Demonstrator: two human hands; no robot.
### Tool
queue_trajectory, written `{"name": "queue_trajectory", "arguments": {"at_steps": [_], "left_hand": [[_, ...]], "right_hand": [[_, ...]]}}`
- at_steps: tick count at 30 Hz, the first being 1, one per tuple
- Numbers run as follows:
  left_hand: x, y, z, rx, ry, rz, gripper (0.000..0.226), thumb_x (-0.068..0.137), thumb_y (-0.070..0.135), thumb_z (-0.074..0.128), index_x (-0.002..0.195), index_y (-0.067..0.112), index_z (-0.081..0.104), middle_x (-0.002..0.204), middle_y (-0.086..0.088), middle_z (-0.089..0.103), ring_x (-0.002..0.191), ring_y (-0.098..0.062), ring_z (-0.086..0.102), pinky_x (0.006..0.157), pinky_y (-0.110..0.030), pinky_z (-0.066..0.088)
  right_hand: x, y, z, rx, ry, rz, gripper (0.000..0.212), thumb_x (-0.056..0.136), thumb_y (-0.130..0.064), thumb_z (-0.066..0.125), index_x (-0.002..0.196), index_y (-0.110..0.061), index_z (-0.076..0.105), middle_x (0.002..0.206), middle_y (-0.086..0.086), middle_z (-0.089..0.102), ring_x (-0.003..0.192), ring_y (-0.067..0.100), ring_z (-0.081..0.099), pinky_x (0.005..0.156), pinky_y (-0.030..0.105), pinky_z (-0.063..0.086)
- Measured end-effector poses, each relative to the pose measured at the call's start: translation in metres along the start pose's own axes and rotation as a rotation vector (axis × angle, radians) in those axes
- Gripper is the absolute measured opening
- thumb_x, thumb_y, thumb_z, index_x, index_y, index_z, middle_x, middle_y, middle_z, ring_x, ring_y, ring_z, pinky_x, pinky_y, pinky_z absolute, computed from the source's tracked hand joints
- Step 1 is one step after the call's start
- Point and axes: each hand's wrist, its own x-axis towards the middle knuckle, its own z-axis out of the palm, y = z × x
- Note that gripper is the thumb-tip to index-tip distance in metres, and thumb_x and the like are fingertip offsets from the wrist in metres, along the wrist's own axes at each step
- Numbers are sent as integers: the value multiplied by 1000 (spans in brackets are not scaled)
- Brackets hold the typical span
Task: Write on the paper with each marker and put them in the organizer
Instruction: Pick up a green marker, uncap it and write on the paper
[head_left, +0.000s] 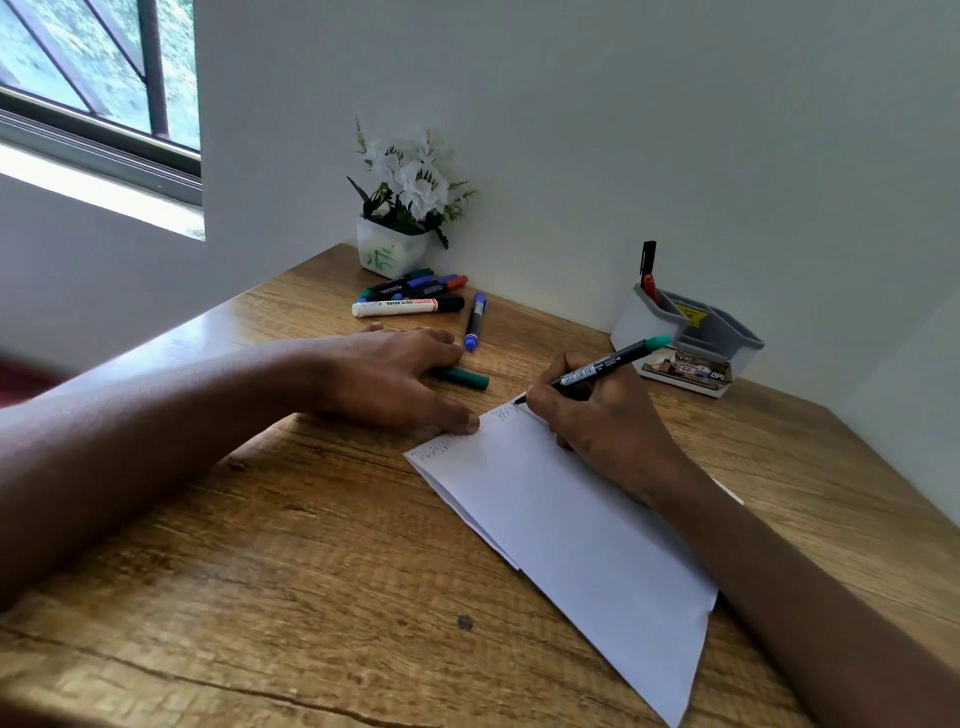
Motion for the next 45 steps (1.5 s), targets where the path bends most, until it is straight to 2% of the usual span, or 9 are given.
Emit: {"name": "queue_trajectory", "arguments": {"at_steps": [8, 12, 19, 26, 34, 37, 40, 42, 45], "left_hand": [[1, 0, 0, 0, -4, -8, 90, 88, 69, 58, 161, 34, 19, 170, 15, 10, 154, -17, 18, 125, -44, 22], [1, -1, 1, -6, -4, -10, 90, 88, 68, 58, 161, 34, 19, 170, 15, 9, 154, -17, 18, 125, -44, 23], [0, 1, 0, -10, -8, -14, 89, 89, 67, 57, 161, 34, 19, 170, 14, 9, 154, -17, 19, 124, -42, 23], [-2, 3, -1, -13, -12, -9, 87, 90, 66, 58, 161, 32, 20, 170, 14, 10, 154, -18, 20, 124, -46, 24], [-1, 0, -1, -7, -12, -2, 93, 84, 74, 58, 160, 36, 21, 169, 15, 11, 154, -15, 18, 125, -42, 21], [-3, 0, -1, -119, 57, 36, 79, 88, 62, 65, 156, 37, 33, 163, 12, 31, 145, -9, 33, 119, -35, 31], [-2, -2, 6, -154, 267, 72, 53, 93, 46, 66, 144, 40, 51, 150, 12, 50, 133, -5, 46, 111, -33, 41], [2, -6, 10, -55, 386, 95, 41, 90, 48, 69, 131, 43, 62, 140, 17, 60, 128, -7, 54, 106, -34, 47], [6, -5, 11, 9, 436, 96, 22, 86, 49, 73, 108, 46, 71, 121, 24, 66, 114, -3, 59, 94, -29, 50]], "right_hand": [[1, 0, 2, 32, 52, 32, 23, 87, -9, 71, 67, -12, 59, 48, -4, 56, 40, 8, 50, 44, 21, 43], [2, 0, 2, 18, 64, 43, 17, 85, -12, 74, 71, -9, 64, 48, -8, 57, 41, 8, 51, 45, 23, 44], [2, 0, 2, 40, 60, 63, 19, 87, -9, 73, 73, -1, 62, 51, 4, 57, 42, 14, 51, 42, 23, 43], [0, -2, 2, 76, 42, 96, 17, 88, -8, 73, 74, -5, 63, 52, 3, 59, 40, 9, 52, 40, 17, 40], [1, -2, 0, 148, 90, 200, 15, 89, -10, 70, 76, -10, 64, 59, 4, 66, 47, 14, 59, 43, 23, 46], [3, 1, -6, 430, 140, 259, 13, 91, -5, 68, 79, -9, 66, 62, 7, 68, 53, 17, 62, 45, 24, 49], [2, 3, -13, 636, 79, 236, 11, 93, 1, 61, 94, -3, 72, 71, 11, 70, 61, 20, 66, 50, 23, 52], [2, 4, -15, 700, 15, 218, 18, 96, -4, 57, 101, -4, 74, 80, 12, 73, 69, 19, 69, 56, 23, 53], [1, 5, -18, 686, -64, 195, 27, 100, -16, 52, 102, -9, 78, 89, 13, 76, 78, 18, 71, 62, 26, 53]]}}
